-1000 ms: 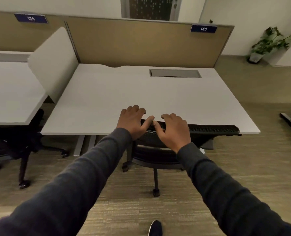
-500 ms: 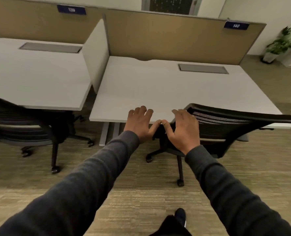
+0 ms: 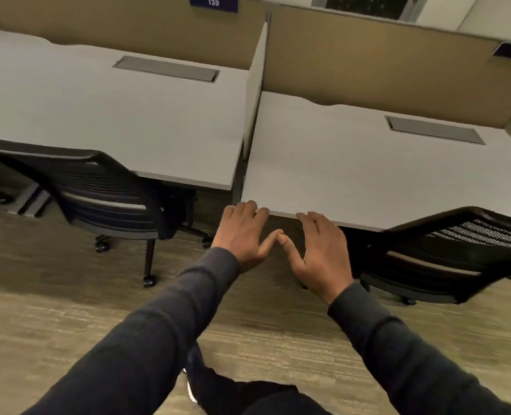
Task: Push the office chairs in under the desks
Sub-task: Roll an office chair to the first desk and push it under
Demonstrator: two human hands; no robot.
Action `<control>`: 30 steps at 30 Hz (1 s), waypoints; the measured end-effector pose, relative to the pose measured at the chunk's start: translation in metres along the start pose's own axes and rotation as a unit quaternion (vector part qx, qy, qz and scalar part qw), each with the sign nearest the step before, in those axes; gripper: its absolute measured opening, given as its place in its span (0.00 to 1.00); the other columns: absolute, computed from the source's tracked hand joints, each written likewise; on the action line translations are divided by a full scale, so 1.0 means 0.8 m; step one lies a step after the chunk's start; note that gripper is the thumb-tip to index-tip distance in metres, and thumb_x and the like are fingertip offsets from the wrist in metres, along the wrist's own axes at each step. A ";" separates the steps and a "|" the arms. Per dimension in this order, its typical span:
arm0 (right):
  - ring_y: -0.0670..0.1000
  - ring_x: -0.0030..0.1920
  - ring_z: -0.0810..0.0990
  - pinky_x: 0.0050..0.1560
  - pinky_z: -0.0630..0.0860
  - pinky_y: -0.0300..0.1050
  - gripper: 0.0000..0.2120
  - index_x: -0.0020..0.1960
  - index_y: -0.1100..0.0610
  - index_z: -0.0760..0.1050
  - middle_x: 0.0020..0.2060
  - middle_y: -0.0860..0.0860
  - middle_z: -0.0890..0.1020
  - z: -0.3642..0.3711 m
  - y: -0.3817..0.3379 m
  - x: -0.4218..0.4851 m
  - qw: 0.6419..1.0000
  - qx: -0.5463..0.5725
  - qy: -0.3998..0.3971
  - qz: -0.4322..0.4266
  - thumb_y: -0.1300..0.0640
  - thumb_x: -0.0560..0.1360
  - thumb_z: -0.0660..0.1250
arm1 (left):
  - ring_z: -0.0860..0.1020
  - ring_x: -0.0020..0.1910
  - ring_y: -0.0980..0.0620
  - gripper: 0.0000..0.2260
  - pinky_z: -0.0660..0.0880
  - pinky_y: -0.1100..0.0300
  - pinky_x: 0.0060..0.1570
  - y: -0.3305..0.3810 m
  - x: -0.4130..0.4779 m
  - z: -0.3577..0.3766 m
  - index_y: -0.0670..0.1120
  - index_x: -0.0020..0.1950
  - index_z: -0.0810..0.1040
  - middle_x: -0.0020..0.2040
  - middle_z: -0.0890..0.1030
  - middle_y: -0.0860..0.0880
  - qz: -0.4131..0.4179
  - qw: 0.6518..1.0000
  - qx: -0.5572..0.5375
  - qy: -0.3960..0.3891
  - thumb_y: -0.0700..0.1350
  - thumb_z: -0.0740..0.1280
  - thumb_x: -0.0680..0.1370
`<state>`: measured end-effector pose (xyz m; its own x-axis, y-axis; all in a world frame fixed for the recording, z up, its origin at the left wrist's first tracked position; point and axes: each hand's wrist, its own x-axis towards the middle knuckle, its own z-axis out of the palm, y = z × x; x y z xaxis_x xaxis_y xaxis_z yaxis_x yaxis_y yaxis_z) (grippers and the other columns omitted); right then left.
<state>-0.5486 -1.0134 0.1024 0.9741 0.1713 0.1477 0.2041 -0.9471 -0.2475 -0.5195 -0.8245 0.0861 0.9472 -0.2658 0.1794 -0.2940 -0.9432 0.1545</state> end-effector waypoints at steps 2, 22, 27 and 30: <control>0.54 0.70 0.69 0.71 0.66 0.56 0.35 0.73 0.53 0.67 0.69 0.54 0.73 0.025 -0.043 0.023 1.000 0.010 -0.008 -0.012 0.29 0.79 0.49 | 0.71 0.56 0.47 0.26 0.68 0.48 0.59 -0.054 -0.007 -0.005 0.49 0.63 0.71 0.57 0.73 0.47 -0.010 1.000 0.012 -0.012 0.65 0.48 0.78; 0.52 0.76 0.62 0.74 0.61 0.55 0.37 0.78 0.48 0.59 0.76 0.51 0.65 0.208 -0.455 0.187 0.973 0.048 -0.192 -0.120 0.28 0.77 0.49 | 0.73 0.58 0.44 0.27 0.68 0.46 0.60 -0.520 -0.085 -0.049 0.47 0.64 0.74 0.58 0.76 0.45 -0.091 0.991 0.021 -0.095 0.64 0.49 0.79; 0.53 0.76 0.64 0.73 0.63 0.55 0.37 0.78 0.49 0.60 0.76 0.51 0.66 0.240 -0.567 0.201 0.968 0.045 -0.201 -0.144 0.27 0.77 0.48 | 0.71 0.61 0.43 0.30 0.65 0.45 0.63 -0.619 -0.121 -0.071 0.47 0.65 0.73 0.61 0.74 0.44 -0.095 0.990 0.015 -0.104 0.64 0.44 0.78; 0.52 0.76 0.63 0.73 0.63 0.54 0.39 0.78 0.49 0.60 0.76 0.51 0.66 0.260 -0.647 0.208 0.967 0.039 -0.199 -0.152 0.26 0.76 0.45 | 0.71 0.62 0.44 0.31 0.64 0.46 0.64 -0.694 -0.157 -0.091 0.48 0.66 0.72 0.62 0.74 0.45 -0.106 0.989 0.018 -0.105 0.65 0.43 0.78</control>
<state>-0.4719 -0.4383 0.0555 0.8255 0.5438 -0.1513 0.4782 -0.8162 -0.3242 -0.4843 -0.2527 0.0485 0.9938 -0.0932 -0.0601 -0.0847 -0.9876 0.1320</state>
